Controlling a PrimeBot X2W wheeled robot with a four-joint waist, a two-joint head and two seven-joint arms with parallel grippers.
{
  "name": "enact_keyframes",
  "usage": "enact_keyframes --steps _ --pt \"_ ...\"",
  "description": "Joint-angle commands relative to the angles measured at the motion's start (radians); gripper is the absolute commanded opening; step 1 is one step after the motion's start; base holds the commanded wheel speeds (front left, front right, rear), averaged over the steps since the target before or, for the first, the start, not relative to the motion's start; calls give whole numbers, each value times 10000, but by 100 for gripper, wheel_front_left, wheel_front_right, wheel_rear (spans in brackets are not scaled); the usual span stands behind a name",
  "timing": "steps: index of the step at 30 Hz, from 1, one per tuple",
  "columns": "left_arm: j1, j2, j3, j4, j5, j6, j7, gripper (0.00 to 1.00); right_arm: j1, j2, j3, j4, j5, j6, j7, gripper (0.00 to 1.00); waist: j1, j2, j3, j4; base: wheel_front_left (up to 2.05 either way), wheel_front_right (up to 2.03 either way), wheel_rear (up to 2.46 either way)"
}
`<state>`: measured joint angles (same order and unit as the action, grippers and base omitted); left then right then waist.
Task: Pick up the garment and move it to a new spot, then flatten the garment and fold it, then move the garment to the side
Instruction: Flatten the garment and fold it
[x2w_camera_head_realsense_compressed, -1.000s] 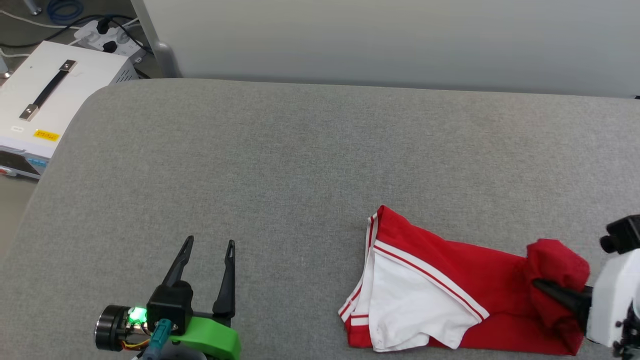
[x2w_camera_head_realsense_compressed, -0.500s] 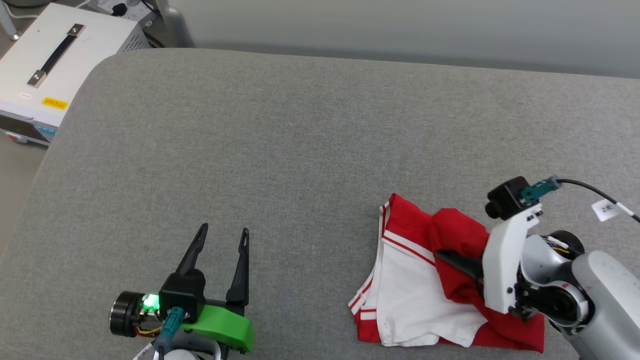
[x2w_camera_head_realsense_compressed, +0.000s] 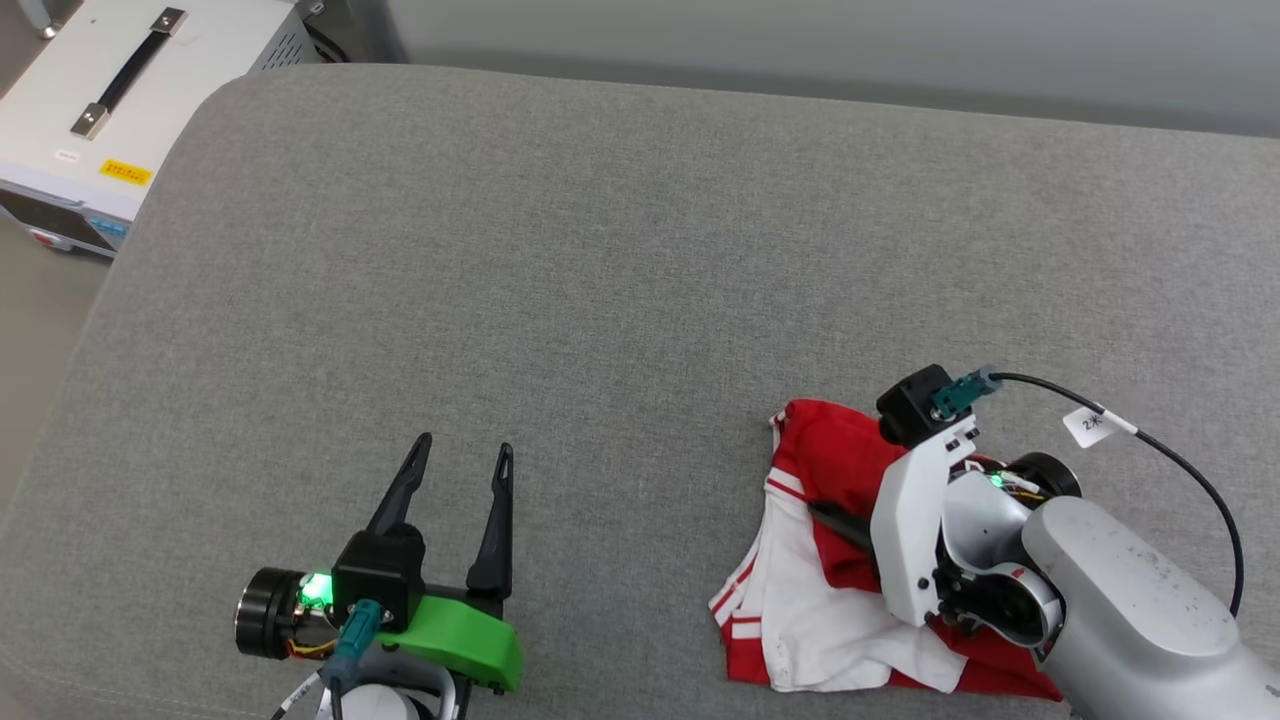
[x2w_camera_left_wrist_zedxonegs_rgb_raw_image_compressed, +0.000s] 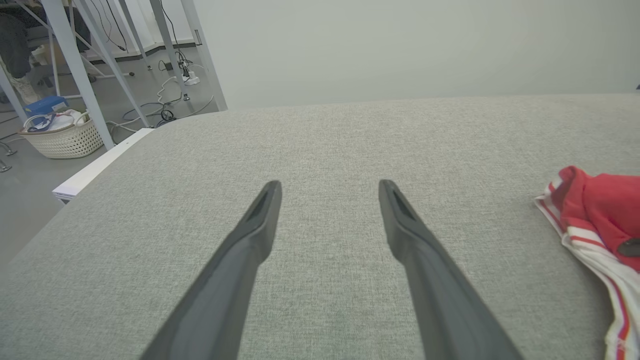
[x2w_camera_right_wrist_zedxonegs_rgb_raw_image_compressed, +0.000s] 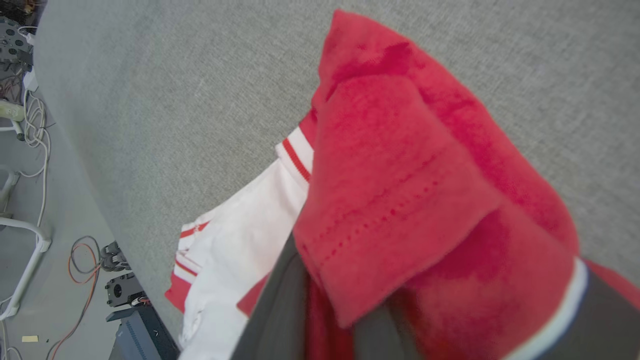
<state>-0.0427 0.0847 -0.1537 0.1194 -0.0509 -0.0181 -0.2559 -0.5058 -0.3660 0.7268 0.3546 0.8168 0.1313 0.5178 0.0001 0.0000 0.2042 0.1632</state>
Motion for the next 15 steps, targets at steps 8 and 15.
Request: enact_keyframes --steps 8,15 --pt "142 -62 225 107 103 -43 -59 100 374 -664 -113 -749 72 -6 -1942 100 -1 0 -662 -372 0 0 0" --pt "502 21 380 67 149 -67 -59 100 1217 -1096 -2014 -1869 -556 -6 -3714 100 -1 0 -1206 -958 0 0 0"
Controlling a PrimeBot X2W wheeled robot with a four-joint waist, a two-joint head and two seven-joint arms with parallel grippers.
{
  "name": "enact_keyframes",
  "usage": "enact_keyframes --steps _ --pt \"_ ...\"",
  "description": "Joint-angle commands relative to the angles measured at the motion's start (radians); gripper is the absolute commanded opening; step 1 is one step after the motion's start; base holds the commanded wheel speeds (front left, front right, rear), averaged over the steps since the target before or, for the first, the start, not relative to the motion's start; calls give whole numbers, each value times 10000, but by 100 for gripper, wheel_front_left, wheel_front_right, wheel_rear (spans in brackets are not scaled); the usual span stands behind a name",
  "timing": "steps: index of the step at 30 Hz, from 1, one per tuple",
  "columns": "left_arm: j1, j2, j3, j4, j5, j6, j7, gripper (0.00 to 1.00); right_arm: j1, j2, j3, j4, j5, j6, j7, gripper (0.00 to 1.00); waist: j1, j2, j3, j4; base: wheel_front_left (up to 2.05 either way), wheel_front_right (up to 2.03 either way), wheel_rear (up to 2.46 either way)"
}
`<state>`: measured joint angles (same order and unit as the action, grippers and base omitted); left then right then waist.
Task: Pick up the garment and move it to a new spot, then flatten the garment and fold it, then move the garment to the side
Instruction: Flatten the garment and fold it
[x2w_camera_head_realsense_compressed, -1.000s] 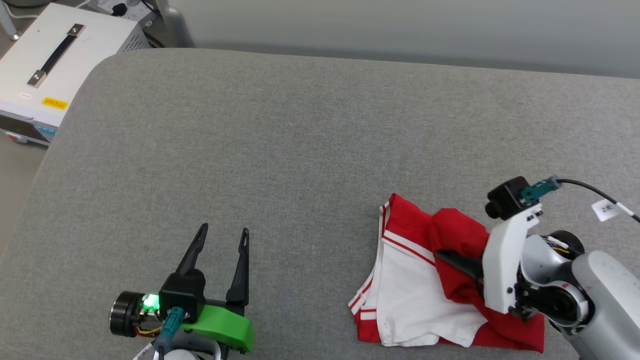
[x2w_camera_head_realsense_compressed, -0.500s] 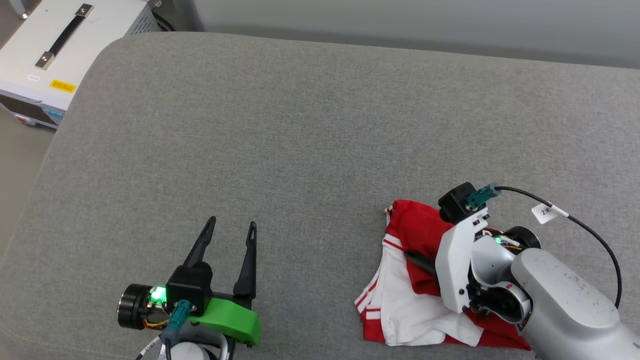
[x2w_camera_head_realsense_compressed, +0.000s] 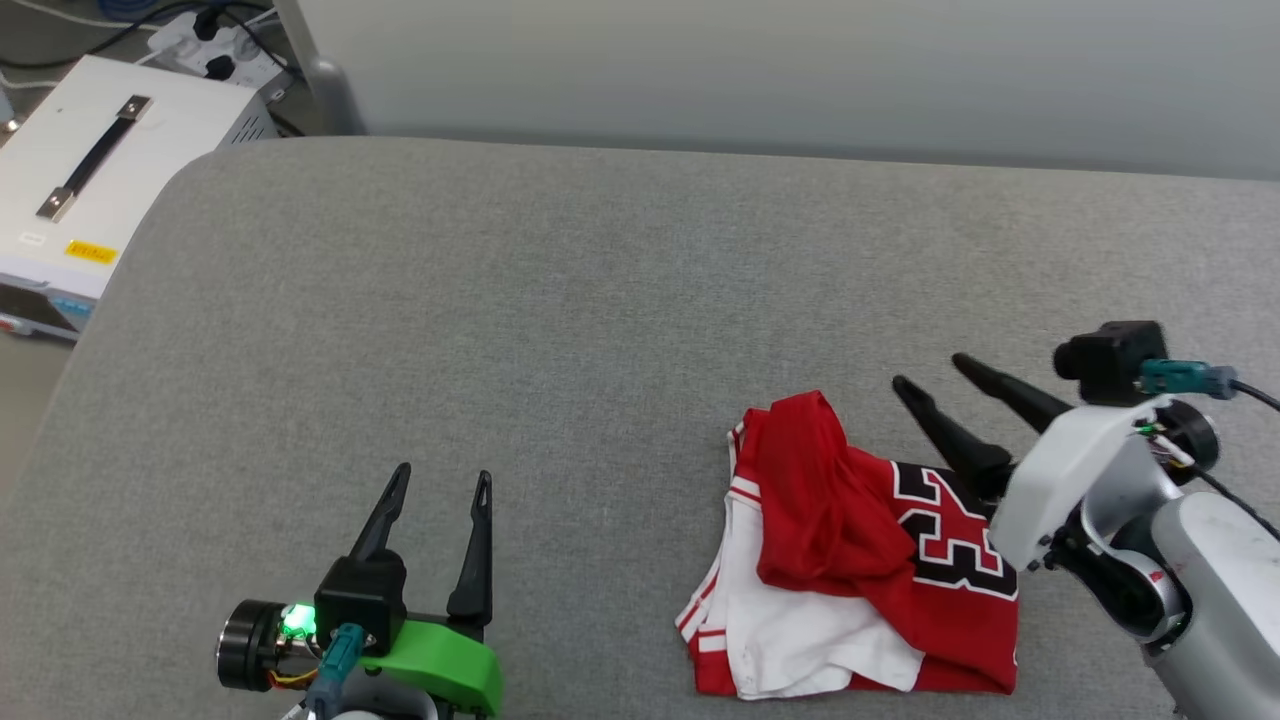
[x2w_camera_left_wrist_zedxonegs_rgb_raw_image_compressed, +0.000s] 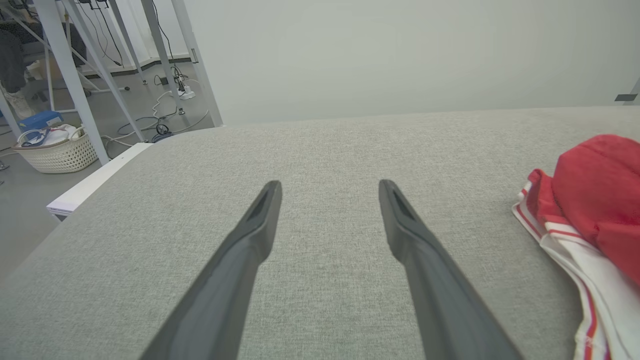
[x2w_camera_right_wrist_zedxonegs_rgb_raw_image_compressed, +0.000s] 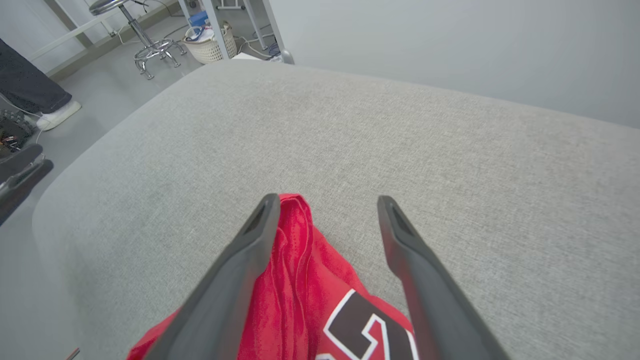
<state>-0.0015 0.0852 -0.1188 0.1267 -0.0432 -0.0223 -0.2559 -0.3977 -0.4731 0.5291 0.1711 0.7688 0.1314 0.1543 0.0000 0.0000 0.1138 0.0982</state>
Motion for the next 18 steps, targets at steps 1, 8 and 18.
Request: enact_keyframes --steps 1,8,18 --pt "126 25 49 -10 79 -22 -59 100 260 -10 -319 -126 -269 -7 -296 100 0 0 -365 -386 0 0 0" --pt "344 76 130 -74 113 -31 -59 100 1385 455 -2456 -242 -2375 -7 -2041 100 0 0 -688 -804 0 0 0" --pt "590 96 252 -224 77 -27 -59 100 3071 2057 -4902 -726 -5079 -7 -4061 100 0 0 -951 -1038 0 0 0"
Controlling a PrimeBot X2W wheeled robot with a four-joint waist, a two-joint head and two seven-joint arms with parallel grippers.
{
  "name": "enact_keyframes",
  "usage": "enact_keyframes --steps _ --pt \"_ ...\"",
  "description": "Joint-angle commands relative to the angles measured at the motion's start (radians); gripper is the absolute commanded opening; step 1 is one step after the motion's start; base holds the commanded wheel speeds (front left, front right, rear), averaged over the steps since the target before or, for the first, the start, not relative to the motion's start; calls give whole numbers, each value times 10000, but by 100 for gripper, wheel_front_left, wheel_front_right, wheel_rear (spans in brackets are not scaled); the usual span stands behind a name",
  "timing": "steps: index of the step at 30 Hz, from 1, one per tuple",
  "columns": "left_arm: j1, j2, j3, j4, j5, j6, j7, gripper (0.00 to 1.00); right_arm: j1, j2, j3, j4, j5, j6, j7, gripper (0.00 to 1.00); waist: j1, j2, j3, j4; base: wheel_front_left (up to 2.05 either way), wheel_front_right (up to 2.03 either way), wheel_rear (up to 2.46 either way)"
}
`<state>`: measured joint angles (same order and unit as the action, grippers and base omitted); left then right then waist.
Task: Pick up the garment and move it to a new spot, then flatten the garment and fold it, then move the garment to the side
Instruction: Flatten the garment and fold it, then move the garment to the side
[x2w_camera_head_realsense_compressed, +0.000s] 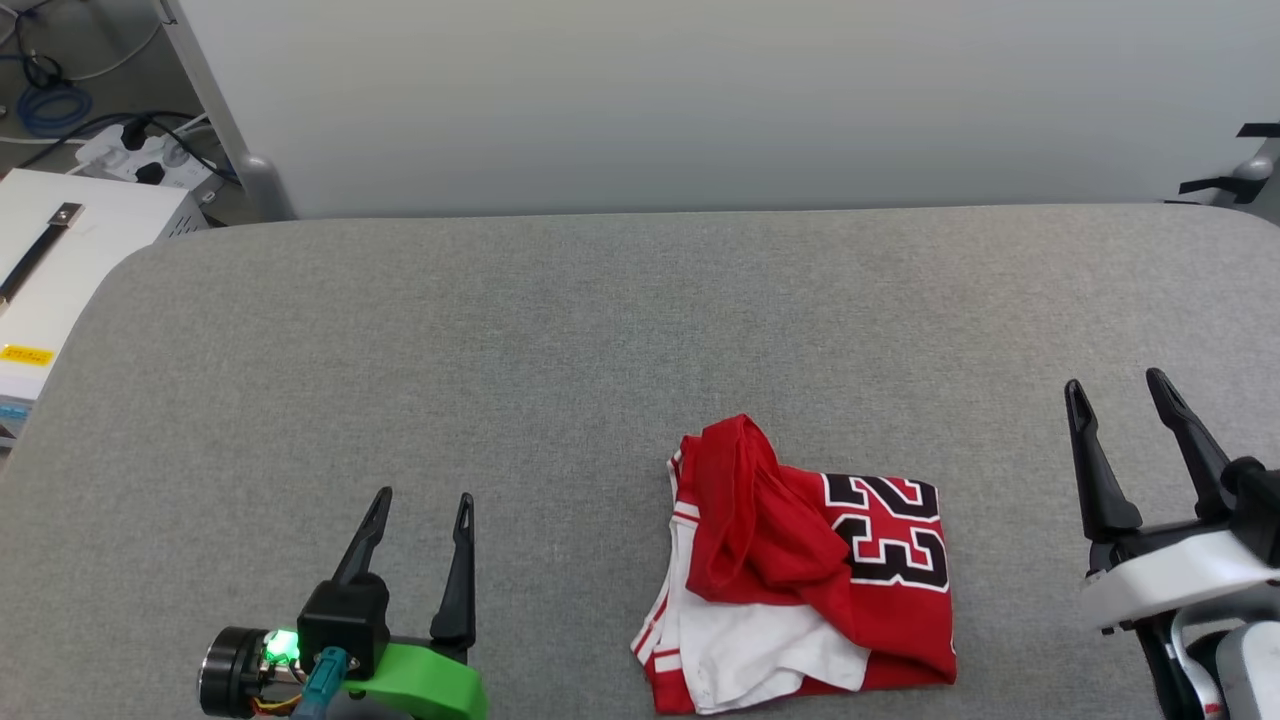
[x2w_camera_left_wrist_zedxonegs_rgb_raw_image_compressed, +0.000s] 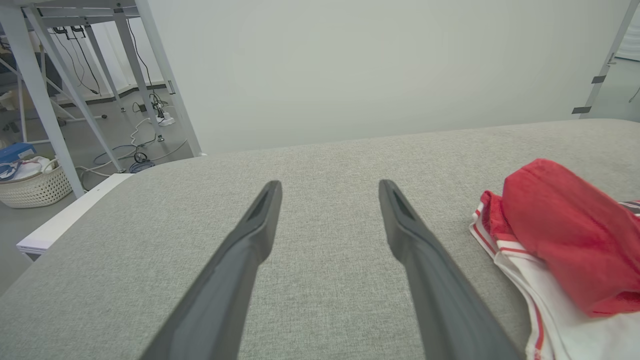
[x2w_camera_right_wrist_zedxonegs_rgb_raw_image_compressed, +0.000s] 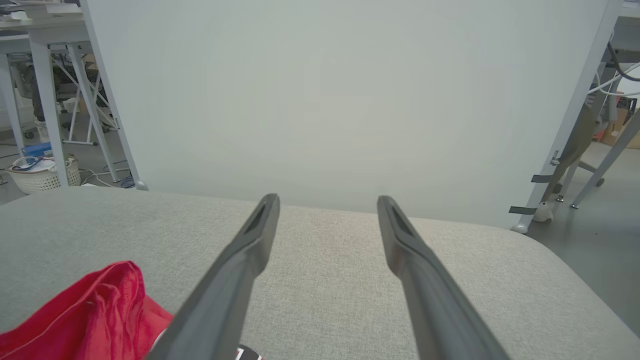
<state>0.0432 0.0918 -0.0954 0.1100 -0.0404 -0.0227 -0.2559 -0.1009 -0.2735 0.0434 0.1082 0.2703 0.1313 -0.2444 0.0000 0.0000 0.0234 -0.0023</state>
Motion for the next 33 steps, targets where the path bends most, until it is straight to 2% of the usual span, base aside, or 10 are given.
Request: enact_keyframes --steps 1,4,13,21,33 --pt "169 30 32 -72 42 -22 -59 100 258 222 -171 -223 -220 -6 -112 100 0 0 -77 -45 0 0 0" --pt "263 34 77 -165 51 0 -59 100 780 635 -519 -780 -688 -6 -163 100 0 0 -157 -40 0 0 0" --pt "629 30 170 -519 68 49 -59 100 2468 1609 -789 -1937 -1068 -6 -172 100 0 0 -463 146 0 0 0" --pt "931 -7 223 -700 -49 1 -59 100 3220 1744 -557 -1979 -680 -6 -173 100 0 0 -656 265 0 0 0" --pt "1037 -107 375 -693 -218 -71 -59 100 3289 1779 -410 -1766 -484 -6 -173 100 0 0 -654 322 0 0 0"
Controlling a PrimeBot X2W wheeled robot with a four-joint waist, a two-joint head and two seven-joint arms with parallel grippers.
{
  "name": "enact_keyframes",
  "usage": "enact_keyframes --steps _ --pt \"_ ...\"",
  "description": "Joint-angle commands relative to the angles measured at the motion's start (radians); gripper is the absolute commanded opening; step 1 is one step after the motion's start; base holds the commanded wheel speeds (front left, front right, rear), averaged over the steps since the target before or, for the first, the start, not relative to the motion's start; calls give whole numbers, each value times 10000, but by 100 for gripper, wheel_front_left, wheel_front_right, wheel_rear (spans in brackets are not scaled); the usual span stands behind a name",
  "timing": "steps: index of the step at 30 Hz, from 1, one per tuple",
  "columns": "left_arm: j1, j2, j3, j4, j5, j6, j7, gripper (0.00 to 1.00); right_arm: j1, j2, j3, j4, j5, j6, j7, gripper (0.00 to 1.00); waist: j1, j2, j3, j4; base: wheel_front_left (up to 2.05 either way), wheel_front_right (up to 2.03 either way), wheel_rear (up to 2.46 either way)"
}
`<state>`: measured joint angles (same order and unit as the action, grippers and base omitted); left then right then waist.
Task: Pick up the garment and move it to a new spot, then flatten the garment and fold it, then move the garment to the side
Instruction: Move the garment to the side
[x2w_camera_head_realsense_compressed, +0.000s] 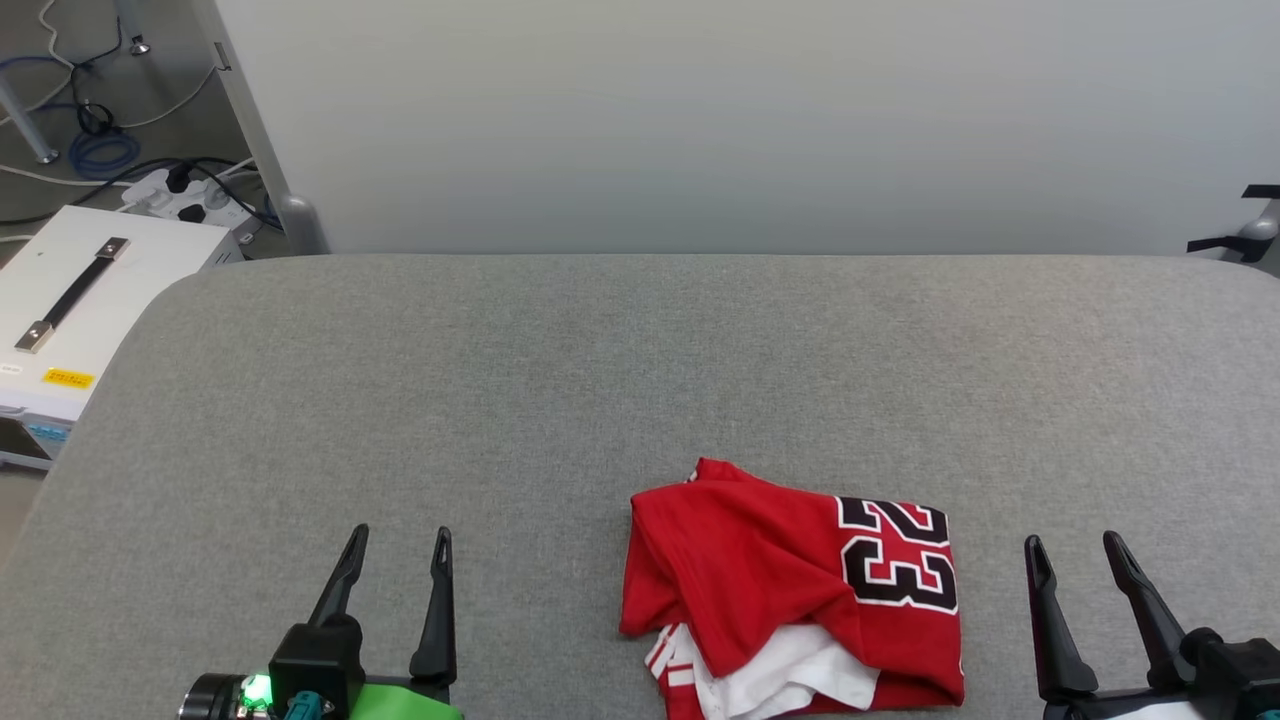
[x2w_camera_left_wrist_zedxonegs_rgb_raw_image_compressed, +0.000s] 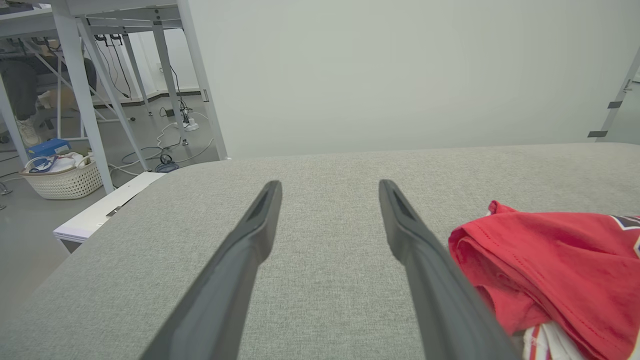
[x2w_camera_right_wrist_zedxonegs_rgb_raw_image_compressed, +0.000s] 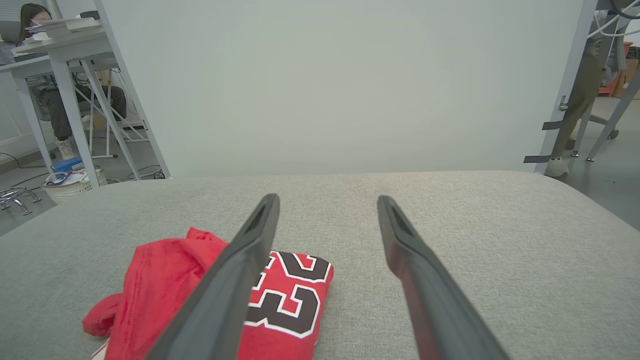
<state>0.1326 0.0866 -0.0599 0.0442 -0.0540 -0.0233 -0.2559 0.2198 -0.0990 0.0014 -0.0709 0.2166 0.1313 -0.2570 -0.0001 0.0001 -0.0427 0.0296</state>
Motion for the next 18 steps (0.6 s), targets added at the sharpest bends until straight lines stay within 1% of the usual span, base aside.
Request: enact_keyframes --steps 1,8,10,14,18 --pt "138 -59 28 -35 -77 -68 -59 100 69 36 13 36 47 -6 -47 100 1 -1 15 6 0 0 0" --pt "106 -91 80 -9 -53 -105 -59 100 -115 -18 33 87 -7 -6 -47 100 1 -1 88 38 0 0 0" --pt "87 -102 94 -3 -49 -107 -59 100 -262 -82 -7 -66 -70 -6 -47 100 1 -1 118 46 0 0 0" --pt "27 -134 72 19 -39 -119 -59 100 -763 -458 -176 -204 -52 -6 -47 100 1 -1 201 74 0 0 0" --pt "-110 -162 27 61 -24 -148 -59 100 -1548 -1044 -443 -353 126 -6 -47 100 1 -1 351 142 0 0 0"
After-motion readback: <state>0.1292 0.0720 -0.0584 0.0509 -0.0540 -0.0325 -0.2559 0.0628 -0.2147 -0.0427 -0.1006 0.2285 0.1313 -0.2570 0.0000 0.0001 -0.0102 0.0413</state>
